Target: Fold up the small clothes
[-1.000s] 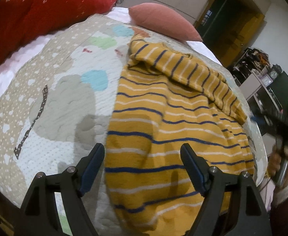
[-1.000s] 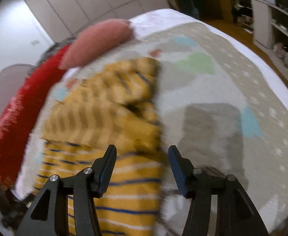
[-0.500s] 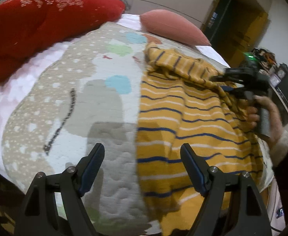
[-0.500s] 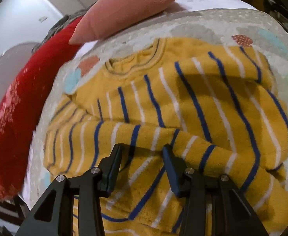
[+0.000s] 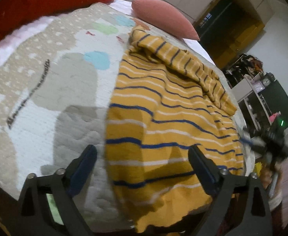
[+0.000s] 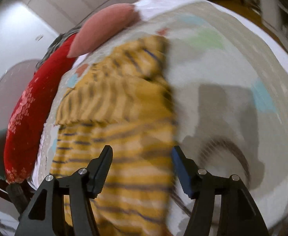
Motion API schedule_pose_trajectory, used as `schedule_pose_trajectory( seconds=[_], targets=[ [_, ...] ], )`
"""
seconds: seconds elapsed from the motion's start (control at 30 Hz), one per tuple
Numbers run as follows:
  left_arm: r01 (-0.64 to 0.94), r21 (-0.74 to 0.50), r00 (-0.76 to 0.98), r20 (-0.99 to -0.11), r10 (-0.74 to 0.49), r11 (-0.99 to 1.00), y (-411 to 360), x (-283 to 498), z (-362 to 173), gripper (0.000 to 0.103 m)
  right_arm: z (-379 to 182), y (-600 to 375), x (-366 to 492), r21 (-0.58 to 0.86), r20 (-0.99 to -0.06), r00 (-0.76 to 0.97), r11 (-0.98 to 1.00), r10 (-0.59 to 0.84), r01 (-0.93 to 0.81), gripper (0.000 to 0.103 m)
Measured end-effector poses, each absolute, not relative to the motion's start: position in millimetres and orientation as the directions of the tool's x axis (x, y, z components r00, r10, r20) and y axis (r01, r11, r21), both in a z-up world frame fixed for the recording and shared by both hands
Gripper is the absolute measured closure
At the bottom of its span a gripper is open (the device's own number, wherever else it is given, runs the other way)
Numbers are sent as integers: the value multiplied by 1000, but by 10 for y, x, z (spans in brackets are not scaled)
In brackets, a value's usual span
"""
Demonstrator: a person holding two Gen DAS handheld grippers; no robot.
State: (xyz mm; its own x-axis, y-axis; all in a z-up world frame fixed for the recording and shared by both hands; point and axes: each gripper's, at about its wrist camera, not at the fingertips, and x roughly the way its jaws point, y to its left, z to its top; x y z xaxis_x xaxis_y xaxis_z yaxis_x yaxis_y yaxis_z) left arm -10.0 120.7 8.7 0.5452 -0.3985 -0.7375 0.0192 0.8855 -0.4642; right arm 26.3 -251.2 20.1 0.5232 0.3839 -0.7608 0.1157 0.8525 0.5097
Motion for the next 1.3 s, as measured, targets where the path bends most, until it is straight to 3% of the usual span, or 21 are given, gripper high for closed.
schedule_pose_trajectory(
  seconds=[0.2, 0.27, 0.33, 0.47, 0.5, 0.57, 0.63, 0.73, 0.87, 0.9, 0.97, 1.0, 1.03, 1.07, 1.13, 1.17, 1.3],
  targets=[
    [89, -556, 519, -683, -515, 826, 1014, -188, 49, 8, -186, -2612, -213, 707, -623, 566, 698, 540, 113, 36],
    [101, -577, 520, -664, -537, 811, 987, -246, 35, 21, -265, -2548, -287, 766, -567, 563, 637, 601, 92, 36],
    [91, -588, 520, -660, -542, 804, 989, -286, -3, 45, -314, -2446, -340, 792, -535, 556, 607, 637, 67, 36],
    [73, -621, 525, -642, -559, 781, 1024, -333, -43, 50, -350, -2258, -405, 833, -472, 532, 553, 703, 8, 34],
    [75, -629, 524, -636, -567, 774, 1020, -332, -42, 50, -364, -2219, -427, 834, -467, 531, 551, 707, 0, 34],
    [73, -641, 525, -626, -576, 764, 1017, -326, -51, 40, -382, -2164, -451, 829, -465, 539, 559, 702, -13, 34],
    [90, -658, 527, -606, -596, 748, 976, -314, -46, 22, -393, -2134, -469, 835, -452, 548, 551, 704, -19, 34],
    [133, -620, 528, -616, -585, 773, 806, -285, -11, 8, -429, -2087, -518, 846, -432, 558, 532, 708, -20, 34],
    [144, -555, 524, -660, -539, 819, 671, -255, -4, 7, -425, -1971, -556, 835, -441, 587, 550, 679, -9, 34],
    [132, -545, 521, -672, -526, 828, 669, -245, 0, 11, -418, -1946, -579, 827, -447, 600, 562, 663, -4, 34],
    [94, -518, 520, -703, -486, 850, 712, -241, -2, 42, -392, -1908, -638, 796, -473, 629, 605, 617, 5, 35],
    [76, -501, 513, -722, -465, 862, 741, -228, -12, 68, -371, -1841, -665, 770, -493, 643, 638, 586, 10, 35],
    [61, -498, 505, -732, -457, 865, 784, -217, -26, 87, -339, -1806, -674, 744, -515, 649, 668, 560, 15, 36],
    [51, -523, 491, -729, -477, 851, 847, -200, -42, 88, -310, -1768, -671, 714, -544, 650, 700, 531, 26, 42],
    [33, -550, 479, -724, -496, 834, 917, -196, -46, 90, -252, -1717, -619, 651, -607, 631, 757, 483, 46, 67],
    [33, -548, 479, -725, -494, 836, 924, -207, -20, 91, -243, -1725, -573, 660, -608, 613, 750, 504, 38, 84],
    [83, -500, 500, -728, -470, 862, 857, -335, 168, 92, -204, -1812, -539, 706, -576, 600, 708, 555, 22, 86]
  ],
)
